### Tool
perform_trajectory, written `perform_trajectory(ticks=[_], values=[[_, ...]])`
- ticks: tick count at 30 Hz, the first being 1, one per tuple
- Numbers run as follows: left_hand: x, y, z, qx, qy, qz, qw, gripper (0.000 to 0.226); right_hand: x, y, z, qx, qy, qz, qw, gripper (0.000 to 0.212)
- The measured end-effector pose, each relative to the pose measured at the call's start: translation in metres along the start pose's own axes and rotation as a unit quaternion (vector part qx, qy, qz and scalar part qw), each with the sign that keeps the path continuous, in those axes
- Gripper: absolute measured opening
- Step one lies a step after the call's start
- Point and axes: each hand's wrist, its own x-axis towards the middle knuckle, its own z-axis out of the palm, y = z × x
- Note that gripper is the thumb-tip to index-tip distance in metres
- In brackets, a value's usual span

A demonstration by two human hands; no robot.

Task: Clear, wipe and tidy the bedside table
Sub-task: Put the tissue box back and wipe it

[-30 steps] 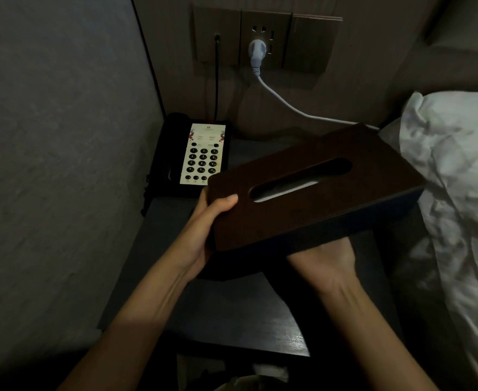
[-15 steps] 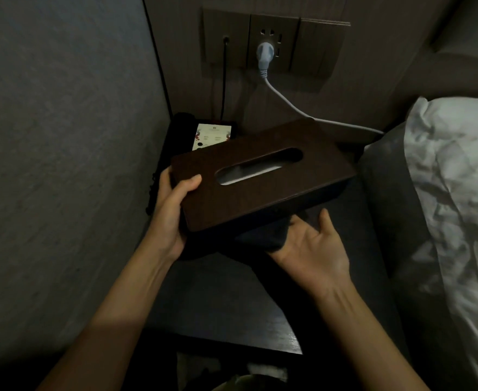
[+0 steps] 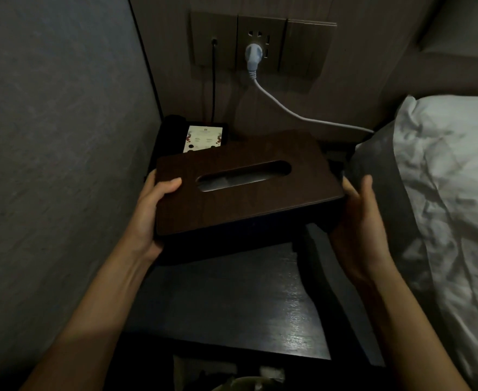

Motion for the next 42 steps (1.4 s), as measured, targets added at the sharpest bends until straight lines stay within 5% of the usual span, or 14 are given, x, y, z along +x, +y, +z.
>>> perform_trajectory(ticks=[3,9,13,17,25,32,36,42], values=[[0.001,0.002,-0.002,-0.005,-0.008,-0.012,1.0,0.038,0.001,0.002,-0.001,-0.106,-0.02,0.007,0.994,0.073],[-0.004,0.001,-0.002,0.015,-0.102,-0.06,0.993,0.034,0.0,-0.011,-0.004,-0.041,-0.028,-0.01,0.999,0.03],[-0.007,0.003,0.001,0.038,-0.142,-0.098,0.984,0.031,-0.002,-0.021,-0.014,-0.116,-0.054,0.01,0.992,0.027],[-0.009,0.002,0.003,0.007,-0.088,-0.124,0.988,0.025,-0.002,-0.018,-0.009,-0.11,0.001,0.018,0.994,0.022],[-0.011,0.002,0.024,-0.2,-0.075,-0.073,0.974,0.064,0.001,-0.005,0.001,0.018,0.14,-0.005,0.99,0.019],[-0.026,-0.025,0.06,-0.098,-0.079,-0.053,0.991,0.075,0.0,0.014,0.014,0.031,0.168,-0.074,0.983,0.018],[-0.025,-0.033,0.066,-0.042,-0.068,-0.032,0.996,0.085,0.001,0.015,0.017,-0.03,0.124,-0.106,0.986,0.019],[-0.013,-0.026,0.049,0.042,-0.05,-0.026,0.998,0.071,-0.006,0.01,0.022,-0.088,-0.009,-0.098,0.991,0.03]])
